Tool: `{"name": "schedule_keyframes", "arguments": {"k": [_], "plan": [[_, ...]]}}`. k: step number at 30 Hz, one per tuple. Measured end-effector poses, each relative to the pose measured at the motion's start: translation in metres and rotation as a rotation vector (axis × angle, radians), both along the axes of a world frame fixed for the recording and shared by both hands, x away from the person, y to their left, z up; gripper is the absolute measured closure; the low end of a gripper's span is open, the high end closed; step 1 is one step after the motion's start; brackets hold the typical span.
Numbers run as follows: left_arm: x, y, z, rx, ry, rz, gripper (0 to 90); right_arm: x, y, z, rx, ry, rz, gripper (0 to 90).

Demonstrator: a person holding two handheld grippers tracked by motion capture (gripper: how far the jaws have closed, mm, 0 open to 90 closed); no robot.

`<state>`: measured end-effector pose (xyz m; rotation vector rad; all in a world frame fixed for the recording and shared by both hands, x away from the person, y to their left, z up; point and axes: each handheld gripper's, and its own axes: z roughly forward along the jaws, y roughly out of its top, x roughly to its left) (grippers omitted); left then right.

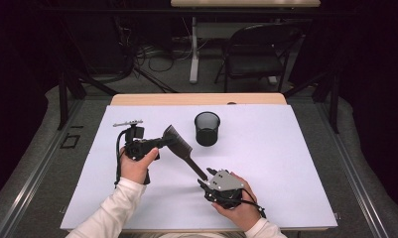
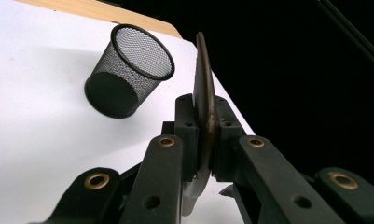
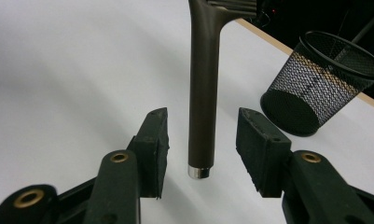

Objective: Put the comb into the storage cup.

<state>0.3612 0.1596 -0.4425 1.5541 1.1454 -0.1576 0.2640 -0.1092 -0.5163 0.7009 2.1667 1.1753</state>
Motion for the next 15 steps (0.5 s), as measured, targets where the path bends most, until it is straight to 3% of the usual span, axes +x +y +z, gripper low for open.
{"name": "schedule_keyframes", "arguments": {"k": [6,15], "plan": [[0.006,0.0,0.006,0.01,-0.004,0.004,83.7,0.0,-0.005,0.0,0.016,0.025,-0.012,54.1],[0.013,0.0,0.018,0.044,-0.023,0.014,83.7,-0.002,-0.008,0.0,0.008,0.012,-0.018,55.6]]}}
